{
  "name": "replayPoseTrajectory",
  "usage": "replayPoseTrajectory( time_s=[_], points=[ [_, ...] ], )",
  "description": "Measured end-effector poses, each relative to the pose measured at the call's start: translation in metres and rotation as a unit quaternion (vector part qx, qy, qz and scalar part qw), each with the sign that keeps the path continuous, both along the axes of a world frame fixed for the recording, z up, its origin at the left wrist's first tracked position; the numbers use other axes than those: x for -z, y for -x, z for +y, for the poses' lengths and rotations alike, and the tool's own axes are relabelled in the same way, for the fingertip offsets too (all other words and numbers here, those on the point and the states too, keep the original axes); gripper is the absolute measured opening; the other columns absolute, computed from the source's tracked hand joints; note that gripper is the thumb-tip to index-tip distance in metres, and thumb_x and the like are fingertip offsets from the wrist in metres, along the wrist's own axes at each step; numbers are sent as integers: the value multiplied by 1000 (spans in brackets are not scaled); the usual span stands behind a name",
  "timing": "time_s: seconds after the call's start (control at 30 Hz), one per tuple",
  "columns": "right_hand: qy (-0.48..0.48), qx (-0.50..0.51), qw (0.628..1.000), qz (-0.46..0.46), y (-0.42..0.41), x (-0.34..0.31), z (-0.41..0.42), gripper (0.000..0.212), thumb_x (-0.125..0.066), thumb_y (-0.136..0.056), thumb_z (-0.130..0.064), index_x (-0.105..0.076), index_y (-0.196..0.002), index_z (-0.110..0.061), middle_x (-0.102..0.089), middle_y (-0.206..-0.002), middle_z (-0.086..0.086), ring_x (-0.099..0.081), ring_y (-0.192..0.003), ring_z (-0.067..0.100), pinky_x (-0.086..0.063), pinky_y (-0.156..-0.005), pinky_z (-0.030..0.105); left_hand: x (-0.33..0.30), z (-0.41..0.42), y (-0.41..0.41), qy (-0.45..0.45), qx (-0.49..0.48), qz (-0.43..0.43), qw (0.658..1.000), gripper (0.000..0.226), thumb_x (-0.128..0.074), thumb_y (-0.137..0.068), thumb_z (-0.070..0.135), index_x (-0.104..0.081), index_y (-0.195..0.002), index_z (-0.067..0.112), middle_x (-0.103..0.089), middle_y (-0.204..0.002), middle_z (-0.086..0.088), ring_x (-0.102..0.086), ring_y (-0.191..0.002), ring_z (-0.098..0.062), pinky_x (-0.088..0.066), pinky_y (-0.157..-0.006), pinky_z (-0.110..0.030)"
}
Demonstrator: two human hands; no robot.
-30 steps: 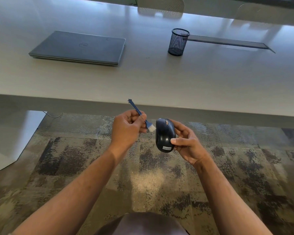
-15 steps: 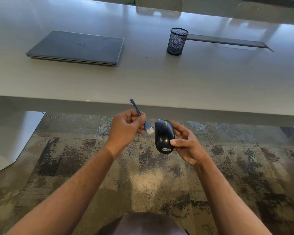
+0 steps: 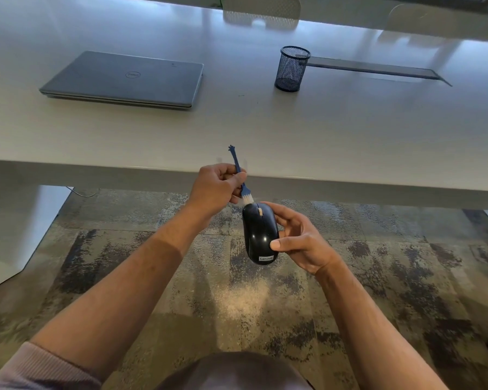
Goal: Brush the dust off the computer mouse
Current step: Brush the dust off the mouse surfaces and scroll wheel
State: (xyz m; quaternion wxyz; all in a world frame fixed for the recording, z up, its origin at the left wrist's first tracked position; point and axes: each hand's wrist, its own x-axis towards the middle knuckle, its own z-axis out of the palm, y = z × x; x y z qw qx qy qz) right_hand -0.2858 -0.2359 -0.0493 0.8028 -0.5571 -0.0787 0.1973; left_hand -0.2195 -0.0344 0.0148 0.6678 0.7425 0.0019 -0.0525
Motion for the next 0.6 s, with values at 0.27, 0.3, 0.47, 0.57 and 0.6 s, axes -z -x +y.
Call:
replayPoseTrajectory(
  time_s=[0.27,0.3,0.47,0.57,0.6],
  points=[
    [8,1,1000,-4,0,-3,-4,81,-77,-62,1,-52,-139,-4,-62,-134,10,-66,-111,31,-56,-92,47,-2,4,-5,-32,44,8,998,12,-63,-92,11,-69,-101,7,-65,-81,-10,-60,-66,-13,-53,-56,-21],
    [5,0,1000,-3,0,-3,-5,81,-77,-62,2,-51,-139,-3,-62,-134,10,-66,-110,31,-56,-91,46,-2,6,-6,-29,50,13,998,11,-62,-92,10,-69,-100,7,-64,-80,-11,-59,-65,-13,-53,-55,-20],
    [2,-21,1000,-5,0,-4,-4,82,-76,-64,4,-49,-141,-2,-58,-138,14,-65,-111,34,-56,-90,46,-5,7,-11,-23,57,20,998,13,-62,-93,10,-69,-101,4,-63,-84,-13,-58,-70,-17,-54,-57,-21],
    [8,-25,1000,-9,-1,-3,-1,85,-76,-64,4,-46,-143,0,-54,-143,19,-61,-115,40,-54,-94,50,-5,-1,-11,-34,76,21,996,13,-62,-93,10,-69,-102,4,-63,-85,-13,-58,-68,-16,-54,-56,-19],
    [10,-25,1000,-8,-1,-3,-1,86,-77,-63,5,-46,-143,0,-54,-143,19,-60,-115,41,-54,-95,51,-4,-3,-11,-40,82,23,996,13,-61,-93,10,-69,-102,4,-63,-86,-14,-58,-69,-16,-54,-56,-20]
  ],
)
